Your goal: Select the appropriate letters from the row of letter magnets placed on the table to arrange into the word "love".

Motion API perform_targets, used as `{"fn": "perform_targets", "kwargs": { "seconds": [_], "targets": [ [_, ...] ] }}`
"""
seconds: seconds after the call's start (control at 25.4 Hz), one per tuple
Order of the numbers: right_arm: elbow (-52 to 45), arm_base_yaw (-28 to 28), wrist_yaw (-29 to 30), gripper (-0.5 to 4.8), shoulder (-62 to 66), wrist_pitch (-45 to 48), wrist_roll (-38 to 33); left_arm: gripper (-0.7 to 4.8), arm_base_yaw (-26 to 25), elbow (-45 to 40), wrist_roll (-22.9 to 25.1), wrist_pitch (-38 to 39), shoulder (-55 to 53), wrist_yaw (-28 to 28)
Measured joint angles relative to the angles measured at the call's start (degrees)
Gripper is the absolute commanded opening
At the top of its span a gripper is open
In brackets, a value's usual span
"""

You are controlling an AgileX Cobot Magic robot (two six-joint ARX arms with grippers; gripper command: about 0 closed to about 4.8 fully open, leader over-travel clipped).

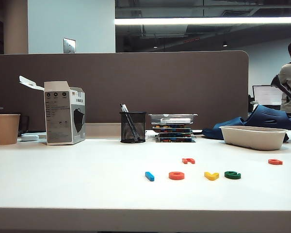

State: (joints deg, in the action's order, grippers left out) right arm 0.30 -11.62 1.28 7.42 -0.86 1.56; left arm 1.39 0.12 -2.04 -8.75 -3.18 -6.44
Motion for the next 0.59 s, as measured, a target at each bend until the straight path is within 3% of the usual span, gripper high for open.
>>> {"fn": "perform_targets", "kwargs": {
  "seconds": [0.59],
  "targets": [
    [0.0,0.0,0.0,-0.05,0.0,0.0,0.0,-0.05,0.0,0.0,-0.1,0.9,0.0,0.0]
  ]
}}
